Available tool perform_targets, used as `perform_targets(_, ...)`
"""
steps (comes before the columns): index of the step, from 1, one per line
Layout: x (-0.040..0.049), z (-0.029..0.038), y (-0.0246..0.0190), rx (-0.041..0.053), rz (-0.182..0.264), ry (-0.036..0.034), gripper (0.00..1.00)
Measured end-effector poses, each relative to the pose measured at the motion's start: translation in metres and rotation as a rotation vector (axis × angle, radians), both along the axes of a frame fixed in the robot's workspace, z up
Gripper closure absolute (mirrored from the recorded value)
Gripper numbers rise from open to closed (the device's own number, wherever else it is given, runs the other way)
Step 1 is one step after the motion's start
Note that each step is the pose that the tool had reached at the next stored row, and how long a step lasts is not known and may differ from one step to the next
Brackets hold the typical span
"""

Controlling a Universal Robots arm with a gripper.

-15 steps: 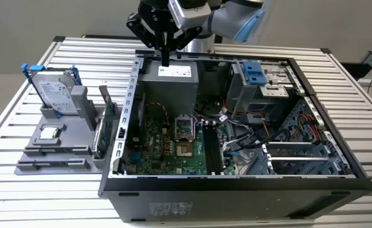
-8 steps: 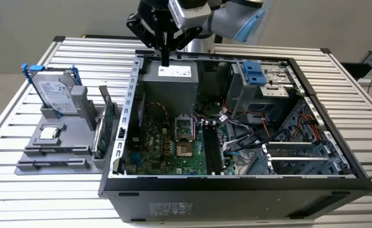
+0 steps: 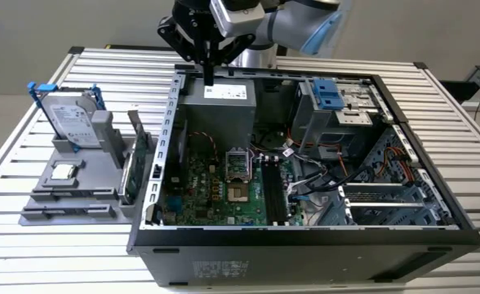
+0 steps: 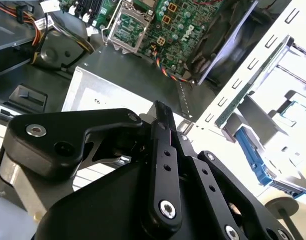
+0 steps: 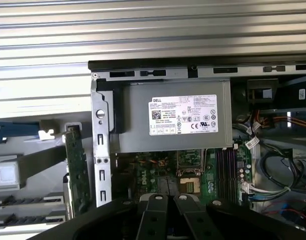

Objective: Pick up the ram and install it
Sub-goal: 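Reach for the ram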

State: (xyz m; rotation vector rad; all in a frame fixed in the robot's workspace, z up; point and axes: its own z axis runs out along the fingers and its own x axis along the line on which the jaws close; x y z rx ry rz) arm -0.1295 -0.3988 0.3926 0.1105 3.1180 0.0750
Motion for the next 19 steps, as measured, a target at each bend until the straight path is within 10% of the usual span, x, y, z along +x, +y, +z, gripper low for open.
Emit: perform_targets(19,-0.021,0.0,0.0,0.0,0.0,0.0,1.0)
